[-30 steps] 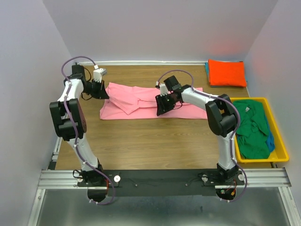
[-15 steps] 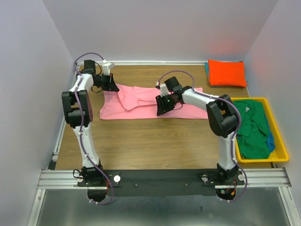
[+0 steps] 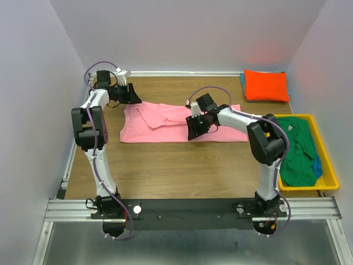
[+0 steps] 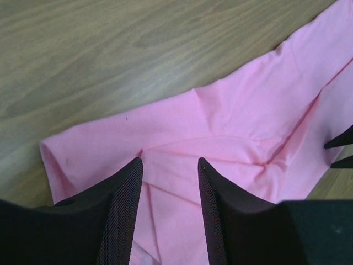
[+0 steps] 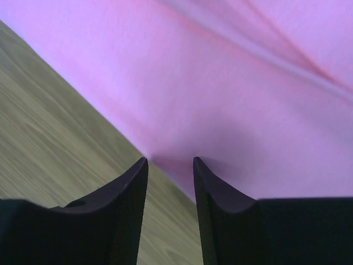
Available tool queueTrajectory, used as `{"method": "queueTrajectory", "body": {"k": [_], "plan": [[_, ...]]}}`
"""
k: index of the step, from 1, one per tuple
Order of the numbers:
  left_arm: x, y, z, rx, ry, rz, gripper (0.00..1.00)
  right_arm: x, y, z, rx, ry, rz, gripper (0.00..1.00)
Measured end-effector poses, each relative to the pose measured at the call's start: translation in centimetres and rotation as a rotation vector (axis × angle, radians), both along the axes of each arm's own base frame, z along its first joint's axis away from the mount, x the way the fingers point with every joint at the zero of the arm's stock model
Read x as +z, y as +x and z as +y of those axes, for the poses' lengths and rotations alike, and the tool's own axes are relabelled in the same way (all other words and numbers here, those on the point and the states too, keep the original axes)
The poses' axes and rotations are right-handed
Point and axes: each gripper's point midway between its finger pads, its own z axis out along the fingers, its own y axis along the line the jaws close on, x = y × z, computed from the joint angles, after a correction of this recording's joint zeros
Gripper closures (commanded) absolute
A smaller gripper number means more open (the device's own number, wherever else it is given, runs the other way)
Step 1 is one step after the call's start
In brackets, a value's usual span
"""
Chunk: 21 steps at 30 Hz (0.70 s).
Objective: Fold and stack the t-shirts
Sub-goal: Fold the tshirt
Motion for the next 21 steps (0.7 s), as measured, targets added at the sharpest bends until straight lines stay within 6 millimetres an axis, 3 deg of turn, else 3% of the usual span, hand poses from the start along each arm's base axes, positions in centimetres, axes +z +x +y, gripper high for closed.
{"method": "queueTrajectory", "body": {"k": [5, 11, 14, 16, 21], "plan": [[1.4, -3.9, 0.0, -0.010, 0.029, -0.013, 0.49, 1.5, -1.6, -2.1, -0.010, -0.043, -0.012, 0.55], [4.3, -9.1, -1.3, -0.071, 0.084, -0.073, 0.50, 4.8, -0.4, -4.3, -0.059, -0.041, -0.106, 0.60], [3.1, -11.3, -3.1, -0.118, 0.118, -0.045, 0.50, 4.7, 0.3, -5.8, -0.090, -0.066, -0.116, 0.61], [1.4, -12.8, -4.5, -0.156, 0.149, -0.005, 0.43, 4.1, 0.5, -7.2, -0.109, -0.098, -0.109, 0.62], [-1.8, -15.7, -7.3, -0.241, 0.258, 0.055, 0.40, 3.4, 1.3, -9.7, -0.151, -0.139, -0.102, 0.62]]}}
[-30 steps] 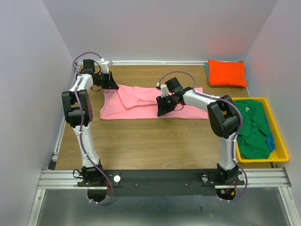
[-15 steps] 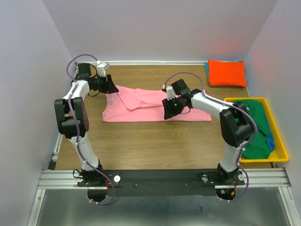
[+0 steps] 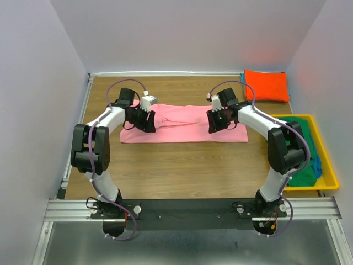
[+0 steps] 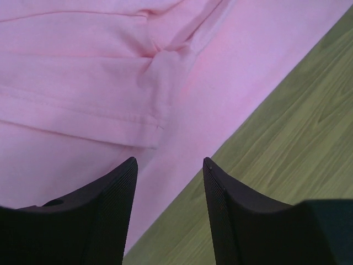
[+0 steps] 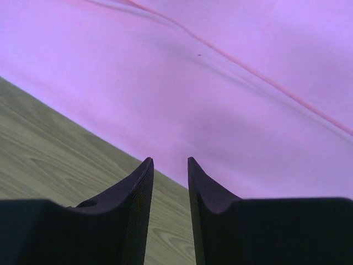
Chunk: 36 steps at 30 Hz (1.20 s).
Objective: Fold and stack the t-shirts
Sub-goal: Fold the tshirt
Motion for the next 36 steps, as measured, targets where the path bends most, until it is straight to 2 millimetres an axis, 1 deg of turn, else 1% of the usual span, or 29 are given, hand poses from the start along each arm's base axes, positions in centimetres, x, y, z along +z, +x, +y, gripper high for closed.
{"method": "queueTrajectory", "body": {"k": [2, 5, 11, 14, 17, 18, 20, 22, 26, 27, 29, 30, 34, 35, 36], "plan": [[-0.4, -0.1, -0.5, -0.022, 0.056, -0.022, 0.40, -0.3, 0.3, -0.7, -0.011, -0.009, 0.004, 0.62], [-0.2, 0.3, -1.0, -0.052, 0.140, -0.091, 0.40, -0.7, 0.5, -1.6, -0.026, -0.021, 0.015, 0.62], [-0.1, 1.5, -1.1, -0.091, 0.287, -0.186, 0.42, -1.4, 0.5, -2.3, -0.025, -0.038, 0.028, 0.62], [-0.5, 1.8, -1.6, -0.132, 0.346, -0.212, 0.43, -1.6, 0.5, -2.5, -0.029, -0.041, 0.035, 0.62], [-1.3, 1.7, -1.8, -0.161, 0.390, -0.210, 0.49, -1.8, 0.6, -3.0, -0.035, -0.046, 0.041, 0.62], [-1.6, 1.5, -1.7, -0.171, 0.408, -0.207, 0.53, -1.9, 0.6, -3.1, -0.038, -0.047, 0.044, 0.63], [-2.0, 1.4, -1.5, -0.179, 0.440, -0.201, 0.53, -2.0, 0.6, -3.3, -0.041, -0.048, 0.049, 0.62], [-2.3, 1.4, -1.2, -0.185, 0.481, -0.198, 0.59, -2.1, 0.6, -3.4, -0.043, -0.049, 0.052, 0.63], [-2.3, 2.3, -0.5, -0.173, 0.546, -0.210, 0.78, -2.3, 0.5, -3.5, -0.047, -0.052, 0.063, 0.63], [-2.1, 2.8, -0.5, -0.167, 0.563, -0.221, 0.88, -2.4, 0.5, -3.6, -0.046, -0.053, 0.065, 0.63], [-1.7, 3.5, -0.6, -0.170, 0.579, -0.240, 0.97, -2.5, 0.4, -3.6, -0.046, -0.054, 0.068, 0.63], [-1.4, 4.0, -0.7, -0.170, 0.586, -0.253, 1.00, -2.5, 0.4, -3.6, -0.046, -0.054, 0.068, 0.64], [0.2, 6.4, -2.2, -0.165, 0.607, -0.318, 1.00, -2.8, 0.2, -3.6, -0.044, -0.057, 0.075, 0.64], [0.3, 6.7, -2.5, -0.170, 0.609, -0.326, 1.00, -2.8, 0.2, -3.7, -0.043, -0.058, 0.076, 0.64], [0.8, 7.4, -2.9, -0.171, 0.610, -0.342, 0.97, -2.9, 0.1, -3.7, -0.042, -0.060, 0.079, 0.64]]}}
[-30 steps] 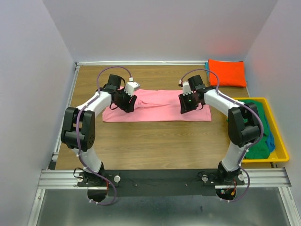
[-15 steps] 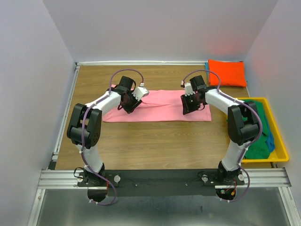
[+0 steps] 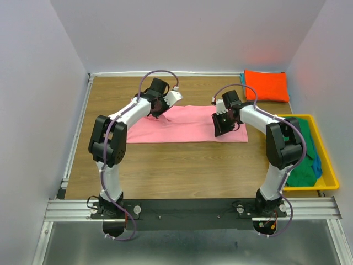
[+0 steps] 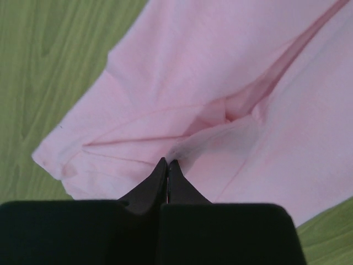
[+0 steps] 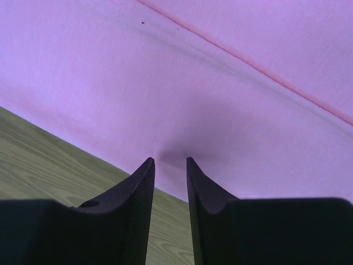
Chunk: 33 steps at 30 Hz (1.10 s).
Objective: Fold and stack the t-shirts
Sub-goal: Fold the tshirt
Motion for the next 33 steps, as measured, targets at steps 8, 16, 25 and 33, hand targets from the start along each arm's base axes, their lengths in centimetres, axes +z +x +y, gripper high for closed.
{"method": "queueTrajectory", "body": {"k": [8, 16, 25, 33], "plan": [[1.8, 2.8, -1.8, -0.045, -0.009, -0.081, 0.53, -0.2, -0.2, -0.1, 0.002, -0.002, 0.006, 0.63], [1.6, 2.5, -1.1, -0.038, -0.020, -0.104, 0.59, -0.2, -0.2, -0.1, 0.004, -0.004, 0.007, 0.64], [2.9, 2.4, 6.5, 0.174, -0.225, -0.023, 0.62, 0.2, 0.3, -0.4, -0.001, -0.003, -0.003, 0.64], [-2.8, 1.4, 5.8, 0.233, -0.301, 0.175, 0.67, 0.3, 0.9, -0.2, -0.001, -0.001, -0.010, 0.64]]}}
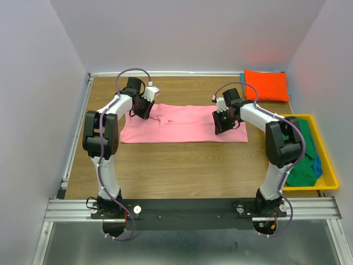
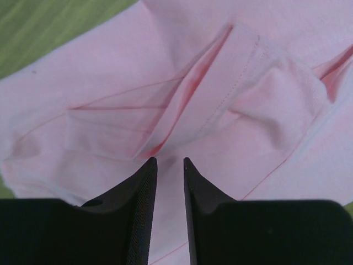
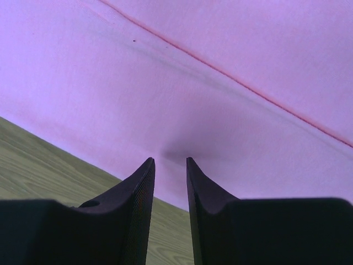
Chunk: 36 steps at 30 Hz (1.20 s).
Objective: Fold and stack the t-shirts
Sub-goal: Fold the tshirt
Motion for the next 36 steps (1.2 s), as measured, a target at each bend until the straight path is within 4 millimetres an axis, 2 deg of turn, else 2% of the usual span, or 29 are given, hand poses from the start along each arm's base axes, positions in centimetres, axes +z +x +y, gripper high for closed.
{"method": "queueTrajectory", "body": {"k": [3, 8, 14, 19, 22, 24, 30, 36], "plan": [[-1.5, -0.5, -0.5, 0.006, -0.008, 0.051, 0.67, -0.5, 0.1, 0.0, 0.001, -0.004, 0.010, 0.64], [-2.0, 0.0, -0.7, 0.029, -0.018, 0.073, 0.67, -1.2, 0.2, 0.1, 0.000, -0.009, 0.026, 0.65], [-0.4, 2.0, -1.6, 0.027, -0.029, 0.025, 0.64, -1.3, 0.4, 0.1, 0.000, -0.008, 0.028, 0.65], [2.0, 3.8, -4.1, -0.018, -0.035, -0.053, 0.60, -1.3, 0.5, 0.2, 0.000, -0.007, 0.027, 0.65], [2.2, 4.9, -5.5, -0.042, -0.039, -0.079, 0.59, -1.3, 0.5, 0.2, 0.001, -0.008, 0.027, 0.65], [1.8, 5.0, -5.7, -0.046, -0.038, -0.075, 0.59, -1.3, 0.5, 0.2, 0.001, -0.008, 0.027, 0.65], [1.4, 4.2, -4.7, -0.031, -0.035, -0.058, 0.58, -1.2, 0.6, 0.1, 0.002, -0.009, 0.022, 0.65], [4.0, 0.5, -2.1, 0.007, -0.054, -0.065, 0.53, -0.6, 1.5, -1.0, 0.003, -0.032, -0.007, 0.65]]}}
